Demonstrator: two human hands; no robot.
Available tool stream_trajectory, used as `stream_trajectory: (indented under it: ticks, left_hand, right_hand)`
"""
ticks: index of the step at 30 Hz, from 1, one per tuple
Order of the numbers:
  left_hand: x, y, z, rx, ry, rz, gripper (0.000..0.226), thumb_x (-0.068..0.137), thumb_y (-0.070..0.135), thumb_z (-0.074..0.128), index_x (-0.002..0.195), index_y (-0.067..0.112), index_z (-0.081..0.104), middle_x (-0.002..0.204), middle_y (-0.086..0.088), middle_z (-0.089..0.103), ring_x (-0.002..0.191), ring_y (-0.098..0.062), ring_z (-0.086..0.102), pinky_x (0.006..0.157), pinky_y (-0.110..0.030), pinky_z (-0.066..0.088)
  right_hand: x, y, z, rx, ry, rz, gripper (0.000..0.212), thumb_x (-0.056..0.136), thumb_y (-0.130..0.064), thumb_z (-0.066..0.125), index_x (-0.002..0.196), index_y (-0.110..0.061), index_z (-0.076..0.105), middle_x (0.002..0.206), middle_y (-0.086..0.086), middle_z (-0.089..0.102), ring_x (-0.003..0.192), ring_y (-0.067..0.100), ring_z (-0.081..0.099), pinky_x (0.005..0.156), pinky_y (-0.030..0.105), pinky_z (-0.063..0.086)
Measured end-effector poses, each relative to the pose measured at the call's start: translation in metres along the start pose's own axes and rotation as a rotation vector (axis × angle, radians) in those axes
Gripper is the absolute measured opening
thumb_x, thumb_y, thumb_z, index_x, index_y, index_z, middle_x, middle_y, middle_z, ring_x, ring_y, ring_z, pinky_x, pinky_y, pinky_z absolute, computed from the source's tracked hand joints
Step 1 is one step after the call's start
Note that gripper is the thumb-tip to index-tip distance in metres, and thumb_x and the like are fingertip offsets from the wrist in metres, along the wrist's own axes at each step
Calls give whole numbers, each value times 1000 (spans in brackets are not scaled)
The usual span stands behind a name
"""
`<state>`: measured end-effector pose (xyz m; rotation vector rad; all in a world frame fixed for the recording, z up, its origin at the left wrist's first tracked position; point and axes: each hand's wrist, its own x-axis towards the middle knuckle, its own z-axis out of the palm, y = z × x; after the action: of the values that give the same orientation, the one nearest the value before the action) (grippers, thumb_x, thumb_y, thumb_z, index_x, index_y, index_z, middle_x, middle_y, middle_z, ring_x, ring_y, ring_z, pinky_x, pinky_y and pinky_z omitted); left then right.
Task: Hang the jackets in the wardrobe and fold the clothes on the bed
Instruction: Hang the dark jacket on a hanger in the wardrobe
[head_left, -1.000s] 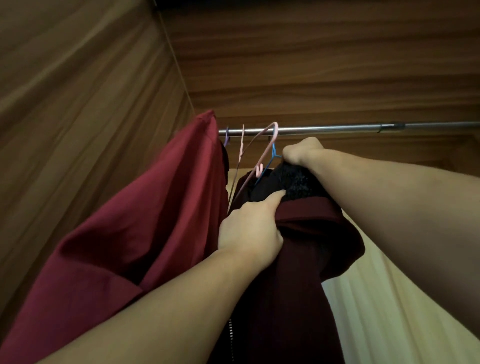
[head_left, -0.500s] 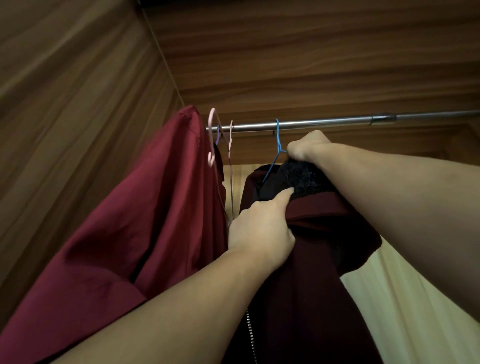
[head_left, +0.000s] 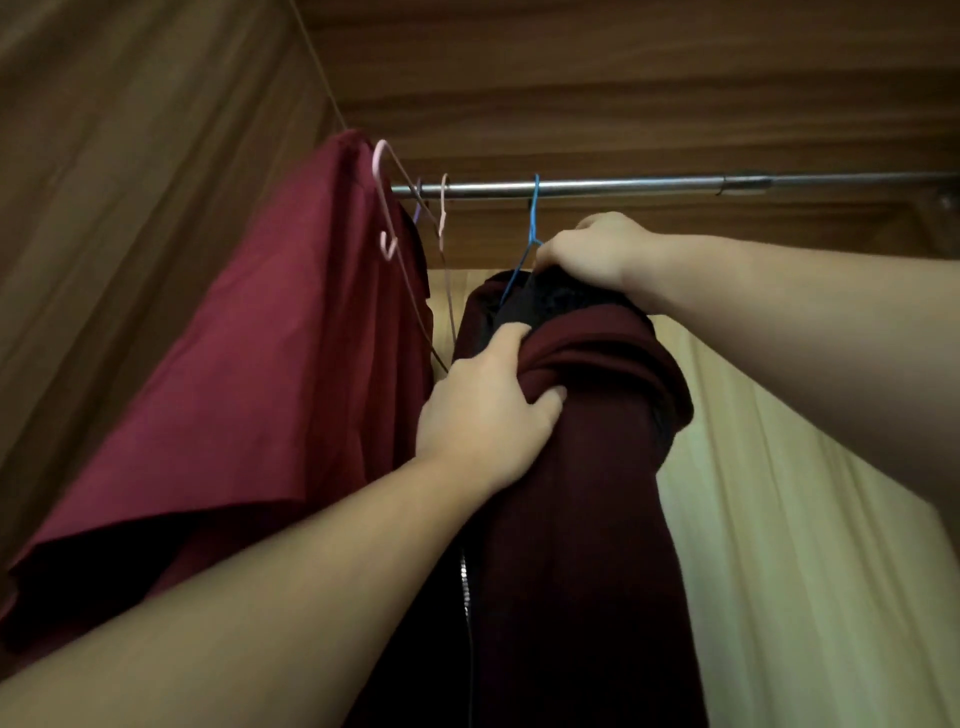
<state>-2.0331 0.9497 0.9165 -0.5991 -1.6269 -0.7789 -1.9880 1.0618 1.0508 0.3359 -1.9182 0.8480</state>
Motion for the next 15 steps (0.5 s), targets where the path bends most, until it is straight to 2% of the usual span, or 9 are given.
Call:
stream_trajectory:
  ticks: [2, 4, 6, 9, 12, 15]
  left_hand:
    - [-4, 6, 0, -44, 18, -30, 52, 80, 54, 64, 127, 40, 45, 115, 1, 66, 108, -29, 61, 91, -41, 50]
    - [-9, 11, 0, -73, 29, -58, 53, 80, 55, 65, 126, 39, 47, 117, 2, 66, 110, -28, 60, 93, -42, 49]
    - [-16, 16, 0, -94, 40, -81, 51, 80, 55, 65, 125, 37, 47, 115, 3, 66, 108, -27, 61, 92, -42, 49]
    - [-30, 23, -2, -110, 83, -109, 53, 80, 54, 65, 126, 36, 46, 113, 5, 66, 105, -23, 62, 90, -38, 50]
    - [-44, 29, -7, -135, 99, -131, 65, 81, 53, 66, 137, 34, 40, 122, 5, 64, 110, -20, 61, 93, -33, 48]
    - [-53, 36, -15, -144, 49, -147, 71, 82, 52, 65, 143, 33, 33, 129, 2, 61, 116, -22, 59, 97, -34, 47]
  right_hand:
    - [-14, 9, -5, 22, 25, -56, 44, 73, -34, 69, 113, -18, 59, 107, 3, 63, 95, 23, 63, 87, 37, 55]
    - [-29, 20, -8, 34, 77, -97, 54, 76, -41, 67, 124, -22, 55, 117, 0, 60, 106, 21, 57, 96, 35, 48]
    - [-42, 32, -10, 61, 116, -133, 56, 79, -49, 63, 128, -24, 53, 116, -3, 58, 105, 19, 54, 89, 31, 43]
    - [-63, 50, -12, 117, 115, -169, 45, 82, -58, 55, 116, -28, 54, 98, -14, 58, 95, 12, 55, 71, 29, 38]
    - [-84, 64, -16, 133, 125, -220, 44, 85, -63, 49, 119, -34, 52, 100, -18, 59, 94, 7, 56, 69, 24, 38]
    - [-102, 66, -27, 113, 124, -228, 47, 87, -63, 48, 126, -37, 47, 99, -23, 56, 92, 4, 55, 72, 22, 39]
